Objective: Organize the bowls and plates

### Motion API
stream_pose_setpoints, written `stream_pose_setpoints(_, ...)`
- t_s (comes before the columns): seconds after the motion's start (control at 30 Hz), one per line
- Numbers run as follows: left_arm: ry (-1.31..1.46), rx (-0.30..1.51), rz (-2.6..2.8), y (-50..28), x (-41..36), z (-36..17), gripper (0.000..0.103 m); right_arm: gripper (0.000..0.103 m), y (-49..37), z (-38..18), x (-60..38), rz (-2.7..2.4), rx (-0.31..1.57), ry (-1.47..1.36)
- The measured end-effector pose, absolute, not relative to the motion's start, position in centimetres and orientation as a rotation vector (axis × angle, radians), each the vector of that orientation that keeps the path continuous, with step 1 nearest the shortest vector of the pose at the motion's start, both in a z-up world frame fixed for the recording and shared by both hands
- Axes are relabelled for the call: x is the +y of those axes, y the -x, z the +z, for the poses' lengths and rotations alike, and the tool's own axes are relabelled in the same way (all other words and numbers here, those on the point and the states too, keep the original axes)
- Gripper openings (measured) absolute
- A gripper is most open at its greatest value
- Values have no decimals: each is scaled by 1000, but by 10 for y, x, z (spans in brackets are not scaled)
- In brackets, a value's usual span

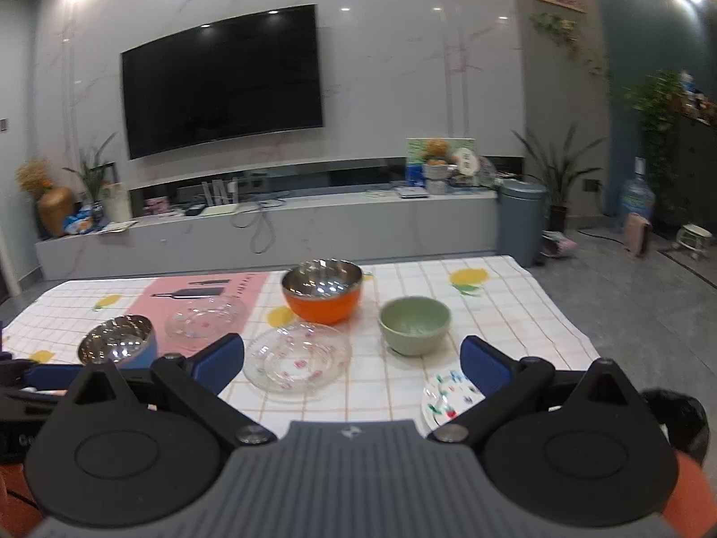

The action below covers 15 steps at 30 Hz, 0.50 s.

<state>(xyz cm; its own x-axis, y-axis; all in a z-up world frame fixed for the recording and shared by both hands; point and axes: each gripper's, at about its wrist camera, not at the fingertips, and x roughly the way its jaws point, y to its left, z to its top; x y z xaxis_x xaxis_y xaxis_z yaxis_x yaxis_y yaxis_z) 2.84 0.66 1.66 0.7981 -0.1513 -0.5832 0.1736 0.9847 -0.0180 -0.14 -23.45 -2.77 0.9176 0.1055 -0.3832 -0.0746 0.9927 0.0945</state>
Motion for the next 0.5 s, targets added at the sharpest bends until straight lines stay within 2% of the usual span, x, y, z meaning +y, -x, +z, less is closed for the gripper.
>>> stream_pose_setpoints(0.3,-70,584,-212,-91,0,30,58,100,-68,-13,-218,180,420,55)
stream_pose_setpoints(0.43,-104,617,-220,-121,-4,17,55,83,-111,-21,-210,166,474,62)
stream_pose_setpoints(0.47,-116,622,-209,-127,-6,12,51,80,-122,-24,-209,162,491,57)
stream_pose_setpoints(0.5,-120,626,-189,-134,-5,6,43,77,-135,-29,-208,162,513,47)
